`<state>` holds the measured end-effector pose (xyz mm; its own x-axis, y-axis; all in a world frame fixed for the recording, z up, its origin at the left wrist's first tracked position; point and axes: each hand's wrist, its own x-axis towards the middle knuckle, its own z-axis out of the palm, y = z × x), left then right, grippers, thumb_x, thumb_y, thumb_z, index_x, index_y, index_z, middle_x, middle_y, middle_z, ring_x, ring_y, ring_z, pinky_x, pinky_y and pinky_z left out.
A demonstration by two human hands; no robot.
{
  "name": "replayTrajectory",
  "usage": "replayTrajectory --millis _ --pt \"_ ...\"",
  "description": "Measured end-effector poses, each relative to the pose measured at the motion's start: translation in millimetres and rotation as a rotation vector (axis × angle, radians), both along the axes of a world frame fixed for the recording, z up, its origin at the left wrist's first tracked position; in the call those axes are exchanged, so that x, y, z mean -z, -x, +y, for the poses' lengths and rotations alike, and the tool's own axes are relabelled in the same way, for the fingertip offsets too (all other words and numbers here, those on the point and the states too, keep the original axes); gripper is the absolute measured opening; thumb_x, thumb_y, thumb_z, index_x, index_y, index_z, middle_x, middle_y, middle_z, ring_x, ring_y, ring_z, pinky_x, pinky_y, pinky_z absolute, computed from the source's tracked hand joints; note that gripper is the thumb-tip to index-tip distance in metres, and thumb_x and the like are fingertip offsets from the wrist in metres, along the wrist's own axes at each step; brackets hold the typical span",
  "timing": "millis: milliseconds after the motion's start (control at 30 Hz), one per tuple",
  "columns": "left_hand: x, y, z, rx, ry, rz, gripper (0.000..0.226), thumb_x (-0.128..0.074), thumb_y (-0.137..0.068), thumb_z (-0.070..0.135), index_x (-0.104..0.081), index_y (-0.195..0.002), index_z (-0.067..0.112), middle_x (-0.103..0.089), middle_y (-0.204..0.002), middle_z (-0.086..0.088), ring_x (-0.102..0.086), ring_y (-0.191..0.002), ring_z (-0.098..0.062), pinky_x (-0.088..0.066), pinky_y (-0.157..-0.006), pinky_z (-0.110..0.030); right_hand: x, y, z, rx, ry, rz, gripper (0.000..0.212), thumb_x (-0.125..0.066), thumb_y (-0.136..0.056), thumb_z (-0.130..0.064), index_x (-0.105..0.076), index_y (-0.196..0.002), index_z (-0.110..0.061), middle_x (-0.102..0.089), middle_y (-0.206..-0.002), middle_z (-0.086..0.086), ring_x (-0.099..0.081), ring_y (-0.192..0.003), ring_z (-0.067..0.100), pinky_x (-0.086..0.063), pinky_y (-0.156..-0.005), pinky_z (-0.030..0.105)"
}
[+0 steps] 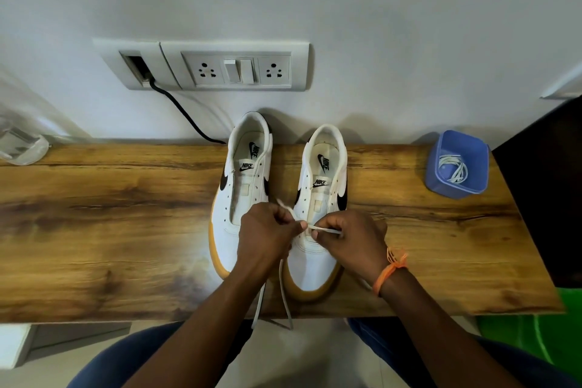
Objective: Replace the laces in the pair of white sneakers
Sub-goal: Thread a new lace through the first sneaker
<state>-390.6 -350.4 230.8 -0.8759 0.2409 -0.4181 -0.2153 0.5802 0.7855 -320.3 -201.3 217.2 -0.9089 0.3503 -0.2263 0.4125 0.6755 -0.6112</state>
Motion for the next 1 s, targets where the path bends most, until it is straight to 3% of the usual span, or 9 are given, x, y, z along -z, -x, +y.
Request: replayTrajectory --millis 133,267,333,400,500,600,733,867,1000 --pt "0.7 -2.3 7.5 -0.033 -0.060 -0.049 0.015 -0.074 -0.087 0.015 -0.067 -0.078 0.005 -0.067 -0.065 -0.008 -0.062 -0.051 -0.014 -0.054 -0.053 -0.028 -8.1 -0.8 -0.3 -0.051 -0.124 -0.037 0.019 -0.064 -0.086 -0.049 -0.068 -0.075 -0.034 -0.069 -0.081 -0.015 -0.060 -0.092 0.010 -0.029 -0.085 0.037" --pt "2.7 -0.4 10.2 -0.004 -0.052 0.017 0.013 -0.068 -0.092 0.018 -0.064 -0.081 0.011 -0.068 -0.080 -0.008 -0.066 -0.078 -0.022 -0.059 -0.079 -0.042 -17.4 -0.3 2.2 -0.102 -0.278 -0.060 0.022 -0.065 -0.082 -0.056 -0.071 -0.088 -0.036 -0.064 -0.093 -0.015 -0.054 -0.102 0.012 -0.025 -0.084 0.036" --pt "-2.5 5.0 9.8 -0.046 -0.121 0.065 0.011 -0.063 -0.094 0.019 -0.064 -0.083 0.016 -0.068 -0.084 -0.004 -0.067 -0.082 -0.022 -0.059 -0.078 -0.043 -19.8 -0.7 5.6 -0.122 -0.277 -0.094 0.023 -0.068 -0.080 -0.057 -0.072 -0.089 -0.037 -0.058 -0.092 -0.016 -0.052 -0.103 0.012 -0.027 -0.085 0.036" --pt "-14.5 16.9 7.2 -0.149 -0.210 0.144 0.011 -0.059 -0.097 0.021 -0.063 -0.086 0.019 -0.069 -0.084 -0.002 -0.068 -0.081 -0.022 -0.058 -0.069 -0.037 -22.0 -1.6 9.0 -0.139 -0.274 -0.110 0.022 -0.071 -0.078 -0.056 -0.072 -0.089 -0.037 -0.054 -0.090 -0.018 -0.052 -0.103 0.012 -0.027 -0.086 0.036" --pt "-24.2 35.4 -0.5 -0.273 -0.266 0.227 0.014 -0.060 -0.097 0.025 -0.064 -0.087 0.016 -0.070 -0.080 -0.006 -0.068 -0.079 -0.028 -0.057 -0.072 -0.043 -24.0 -3.3 12.5 -0.148 -0.242 -0.118 0.019 -0.074 -0.076 -0.051 -0.073 -0.089 -0.037 -0.054 -0.091 -0.017 -0.052 -0.104 0.012 -0.024 -0.084 0.035" --pt "-19.6 27.6 -1.1 -0.151 -0.133 0.080 0.025 -0.064 -0.094 0.035 -0.067 -0.083 0.012 -0.071 -0.073 -0.006 -0.069 -0.069 -0.024 -0.060 -0.073 -0.049 -21.8 -1.7 14.5 -0.170 -0.149 -0.128 0.015 -0.070 -0.079 -0.047 -0.073 -0.092 -0.041 -0.058 -0.090 -0.017 -0.055 -0.100 0.013 -0.032 -0.090 0.038" --pt "-9.7 13.3 0.3 0.045 0.097 -0.012 0.056 -0.070 -0.085 0.053 -0.066 -0.074 -0.002 -0.069 -0.064 -0.014 -0.068 -0.058 -0.024 -0.062 -0.066 -0.043 -23.2 1.3 24.1 -0.146 -0.085 -0.017 0.038 -0.051 -0.088 -0.030 -0.064 -0.120 -0.045 -0.060 -0.096 -0.012 -0.058 -0.099 0.017 -0.045 -0.085 0.048" --pt "-1.1 5.4 4.8 0.103 0.070 0.023 0.038 -0.077 -0.083 0.038 -0.068 -0.064 0.006 -0.068 -0.061 -0.007 -0.067 -0.058 -0.021 -0.060 -0.068 -0.043 -29.3 2.9 26.8 -0.117 -0.144 0.104 0.044 -0.058 -0.092 -0.009 -0.062 -0.129 -0.032 -0.056 -0.102 -0.004 -0.058 -0.098 0.019 -0.052 -0.079 0.042" --pt "-0.1 2.5 8.9 0.037 -0.028 0.054 0.027 -0.076 -0.084 0.022 -0.066 -0.064 0.007 -0.065 -0.060 -0.009 -0.066 -0.057 -0.025 -0.058 -0.063 -0.051 -28.3 -0.5 21.4 -0.291 -0.311 -0.098 0.047 -0.058 -0.092 -0.012 -0.059 -0.131 -0.038 -0.047 -0.130 0.001 -0.049 -0.121 0.026 -0.046 -0.096 0.042"
